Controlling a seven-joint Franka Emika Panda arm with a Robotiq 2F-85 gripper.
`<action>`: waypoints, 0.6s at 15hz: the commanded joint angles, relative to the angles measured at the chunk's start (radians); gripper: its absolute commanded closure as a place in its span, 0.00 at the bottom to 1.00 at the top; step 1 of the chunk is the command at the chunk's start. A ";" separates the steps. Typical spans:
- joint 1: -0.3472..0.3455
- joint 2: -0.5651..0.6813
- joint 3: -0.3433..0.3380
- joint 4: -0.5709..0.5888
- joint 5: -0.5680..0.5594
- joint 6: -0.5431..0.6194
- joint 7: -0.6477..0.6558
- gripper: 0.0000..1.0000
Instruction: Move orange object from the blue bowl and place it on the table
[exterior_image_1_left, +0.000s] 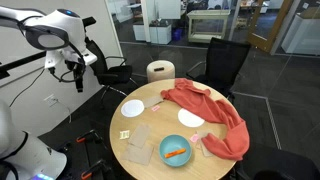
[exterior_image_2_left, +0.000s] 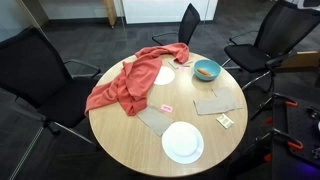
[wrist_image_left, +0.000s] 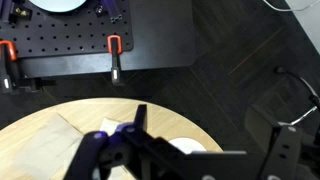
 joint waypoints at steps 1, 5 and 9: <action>-0.013 -0.001 0.011 0.002 0.005 -0.006 -0.005 0.00; -0.013 -0.001 0.011 0.002 0.005 -0.006 -0.005 0.00; -0.044 -0.002 0.002 0.014 -0.029 0.048 -0.014 0.00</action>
